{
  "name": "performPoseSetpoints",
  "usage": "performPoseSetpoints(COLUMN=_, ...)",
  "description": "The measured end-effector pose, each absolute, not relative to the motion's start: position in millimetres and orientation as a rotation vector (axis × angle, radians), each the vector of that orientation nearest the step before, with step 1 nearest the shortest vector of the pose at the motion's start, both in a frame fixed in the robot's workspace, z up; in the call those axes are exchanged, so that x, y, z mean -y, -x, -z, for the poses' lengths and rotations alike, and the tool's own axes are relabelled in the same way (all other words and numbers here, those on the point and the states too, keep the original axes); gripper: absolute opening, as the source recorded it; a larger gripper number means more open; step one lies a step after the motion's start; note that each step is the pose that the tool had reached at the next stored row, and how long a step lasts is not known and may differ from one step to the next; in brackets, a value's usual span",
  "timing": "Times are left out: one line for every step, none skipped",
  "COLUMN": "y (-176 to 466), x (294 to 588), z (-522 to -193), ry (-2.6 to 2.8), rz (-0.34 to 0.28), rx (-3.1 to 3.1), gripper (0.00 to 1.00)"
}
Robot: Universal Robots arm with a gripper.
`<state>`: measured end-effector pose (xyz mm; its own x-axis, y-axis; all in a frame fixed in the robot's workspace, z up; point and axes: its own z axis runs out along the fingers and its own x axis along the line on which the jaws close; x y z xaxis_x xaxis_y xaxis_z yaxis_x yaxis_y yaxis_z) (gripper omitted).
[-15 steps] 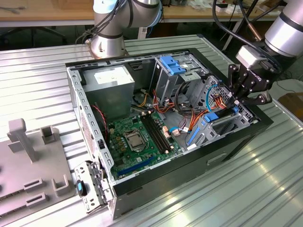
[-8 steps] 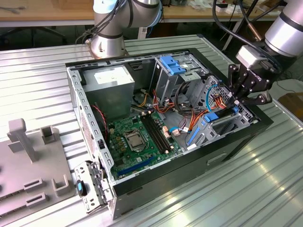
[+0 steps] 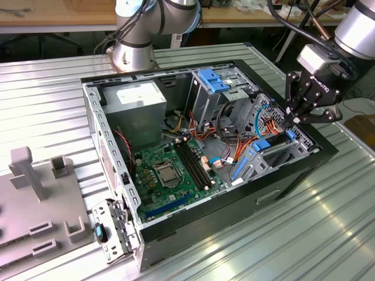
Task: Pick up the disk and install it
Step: 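Insert the second disk wire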
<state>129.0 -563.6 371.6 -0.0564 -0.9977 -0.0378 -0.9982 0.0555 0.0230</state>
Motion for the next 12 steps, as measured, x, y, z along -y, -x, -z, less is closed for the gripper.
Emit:
performPoseSetpoints(y=-126.3, x=563.6, z=-371.8, ry=2.151, rz=-0.066, rx=-2.273, gripper=0.11)
performPoseSetpoints(y=-126.3, x=562.3, z=-371.7, ry=2.157, rz=-0.067, rx=-2.267, gripper=0.11)
performPoseSetpoints(y=-126.2, x=561.8, z=-371.7, ry=2.184, rz=-0.067, rx=-2.242, gripper=0.11)
performPoseSetpoints(y=-126.1, x=561.4, z=-371.7, ry=2.207, rz=-0.067, rx=-2.220, gripper=0.11)
performPoseSetpoints(y=-125.8, x=559.6, z=-371.9, ry=2.208, rz=-0.066, rx=-2.219, gripper=0.11)
performPoseSetpoints(y=-125.7, x=555.2, z=-371.8, ry=2.211, rz=-0.061, rx=-2.222, gripper=0.11)
performPoseSetpoints(y=-125.7, x=549.2, z=-371.7, ry=2.215, rz=-0.054, rx=-2.225, gripper=0.11)
performPoseSetpoints(y=-125.6, x=542.8, z=-371.8, ry=2.218, rz=-0.046, rx=-2.228, gripper=0.11)
performPoseSetpoints(y=-125.6, x=538.8, z=-372.1, ry=2.221, rz=-0.039, rx=-2.232, gripper=0.11)
performPoseSetpoints(y=-125.6, x=536.6, z=-374.1, ry=2.225, rz=-0.030, rx=-2.236, gripper=0.11)
performPoseSetpoints(y=-125.6, x=534.4, z=-381.5, ry=2.230, rz=-0.019, rx=-2.241, gripper=0.11)
performPoseSetpoints(y=-125.6, x=533.7, z=-385.4, ry=2.232, rz=-0.015, rx=-2.243, gripper=0.11)
